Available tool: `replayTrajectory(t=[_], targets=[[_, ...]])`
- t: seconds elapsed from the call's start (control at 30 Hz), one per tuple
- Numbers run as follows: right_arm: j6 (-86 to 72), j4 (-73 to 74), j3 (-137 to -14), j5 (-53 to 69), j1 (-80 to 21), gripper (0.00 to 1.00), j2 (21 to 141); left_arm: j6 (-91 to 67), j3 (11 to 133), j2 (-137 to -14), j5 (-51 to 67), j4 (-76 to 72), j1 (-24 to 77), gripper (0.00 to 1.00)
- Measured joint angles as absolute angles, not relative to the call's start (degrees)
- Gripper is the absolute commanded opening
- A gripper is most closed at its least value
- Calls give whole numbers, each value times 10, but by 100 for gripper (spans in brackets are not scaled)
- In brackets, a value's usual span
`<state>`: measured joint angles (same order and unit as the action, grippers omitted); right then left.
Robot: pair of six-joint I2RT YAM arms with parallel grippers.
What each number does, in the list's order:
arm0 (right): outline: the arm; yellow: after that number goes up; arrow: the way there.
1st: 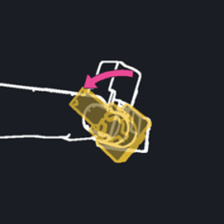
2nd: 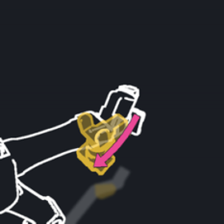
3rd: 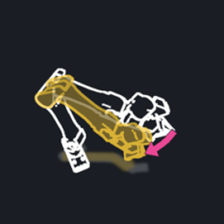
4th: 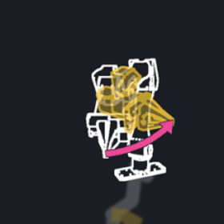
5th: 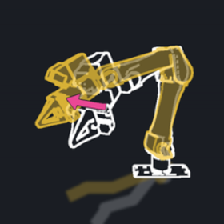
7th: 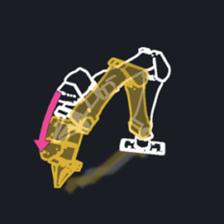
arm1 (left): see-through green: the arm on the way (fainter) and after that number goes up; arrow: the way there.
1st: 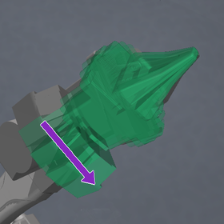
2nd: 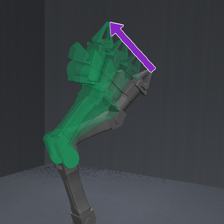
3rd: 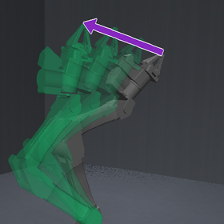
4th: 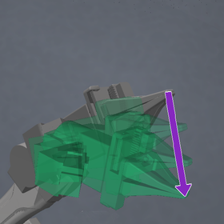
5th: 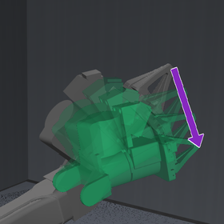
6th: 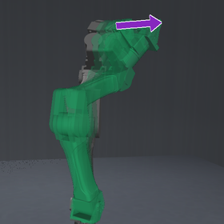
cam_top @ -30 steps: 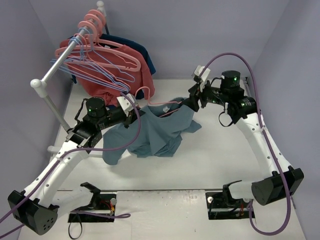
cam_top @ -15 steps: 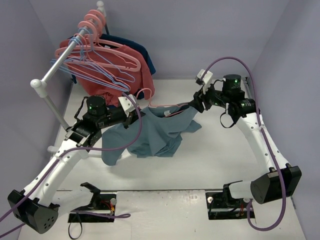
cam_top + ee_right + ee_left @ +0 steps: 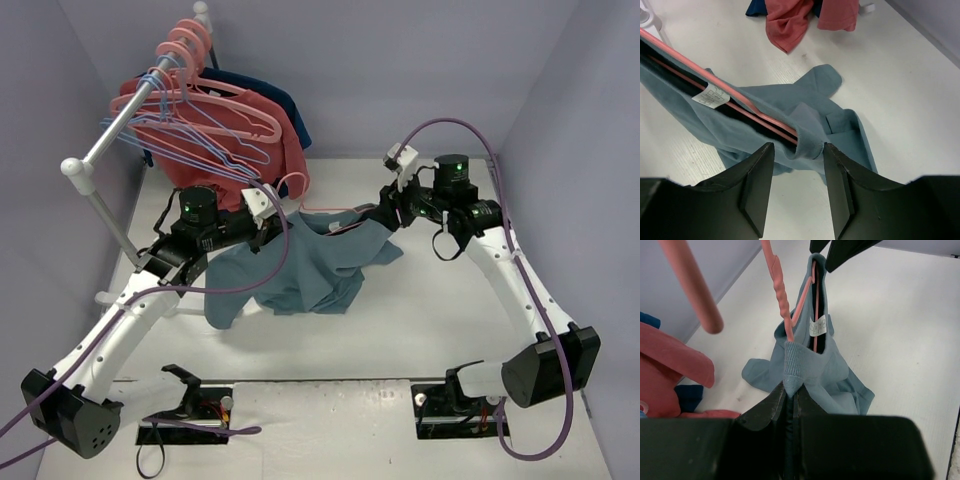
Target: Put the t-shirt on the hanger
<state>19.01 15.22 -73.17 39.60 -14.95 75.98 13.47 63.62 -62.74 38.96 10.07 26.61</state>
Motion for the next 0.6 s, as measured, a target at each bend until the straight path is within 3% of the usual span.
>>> replayTrajectory(t=[0.13, 0.33, 0.6], targets=[[181, 152, -732, 383, -162, 36, 769, 135, 642, -632, 390, 101, 266, 0], [174, 152, -732, 345, -173, 0, 787, 134, 643, -633, 390, 101, 266, 0], [171, 153, -752, 293, -202, 0, 789, 130, 643, -635, 392, 90, 266, 0]])
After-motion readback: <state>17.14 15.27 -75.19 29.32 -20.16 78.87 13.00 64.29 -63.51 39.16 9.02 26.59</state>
